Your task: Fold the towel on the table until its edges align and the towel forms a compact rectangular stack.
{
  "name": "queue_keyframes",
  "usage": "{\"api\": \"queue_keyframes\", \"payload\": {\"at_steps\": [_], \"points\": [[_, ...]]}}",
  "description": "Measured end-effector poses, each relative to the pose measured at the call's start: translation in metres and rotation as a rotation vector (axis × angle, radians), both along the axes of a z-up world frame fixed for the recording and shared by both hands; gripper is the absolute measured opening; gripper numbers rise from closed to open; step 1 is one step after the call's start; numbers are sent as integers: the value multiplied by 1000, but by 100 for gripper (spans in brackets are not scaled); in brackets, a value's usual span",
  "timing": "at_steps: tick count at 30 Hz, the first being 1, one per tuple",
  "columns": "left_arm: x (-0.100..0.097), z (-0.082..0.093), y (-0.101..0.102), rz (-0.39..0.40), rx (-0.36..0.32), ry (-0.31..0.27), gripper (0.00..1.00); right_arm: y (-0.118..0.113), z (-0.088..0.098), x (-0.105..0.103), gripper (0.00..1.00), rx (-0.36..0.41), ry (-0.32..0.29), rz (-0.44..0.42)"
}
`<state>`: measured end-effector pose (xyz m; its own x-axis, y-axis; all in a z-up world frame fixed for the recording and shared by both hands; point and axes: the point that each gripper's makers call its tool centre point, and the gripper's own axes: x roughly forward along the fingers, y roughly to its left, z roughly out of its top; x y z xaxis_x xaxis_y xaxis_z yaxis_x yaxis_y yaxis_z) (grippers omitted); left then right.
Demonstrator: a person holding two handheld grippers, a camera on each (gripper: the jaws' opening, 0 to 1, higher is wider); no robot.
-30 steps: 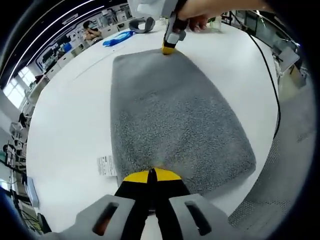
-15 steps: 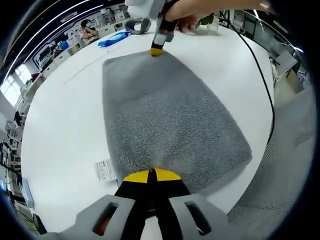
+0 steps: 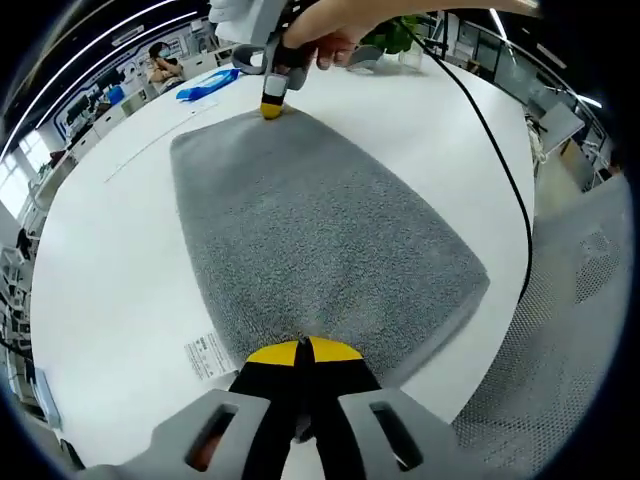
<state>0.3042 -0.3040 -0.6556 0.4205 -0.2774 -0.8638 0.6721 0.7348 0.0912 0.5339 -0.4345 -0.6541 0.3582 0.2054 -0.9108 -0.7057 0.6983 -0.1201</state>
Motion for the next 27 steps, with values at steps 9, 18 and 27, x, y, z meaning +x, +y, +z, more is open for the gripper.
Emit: {"api": "queue_keyframes", "payload": {"at_steps": [9, 18, 27], "points": [[-1, 0, -19, -37, -10, -3, 2, 1, 0, 9, 0, -5, -16, 1], [1, 0, -27, -57, -19, -22, 2, 2, -1, 19, 0, -23, -26, 7], [3, -1, -27, -87, 18, -35, 2, 3, -2, 20, 0, -49, -64, 3]]}}
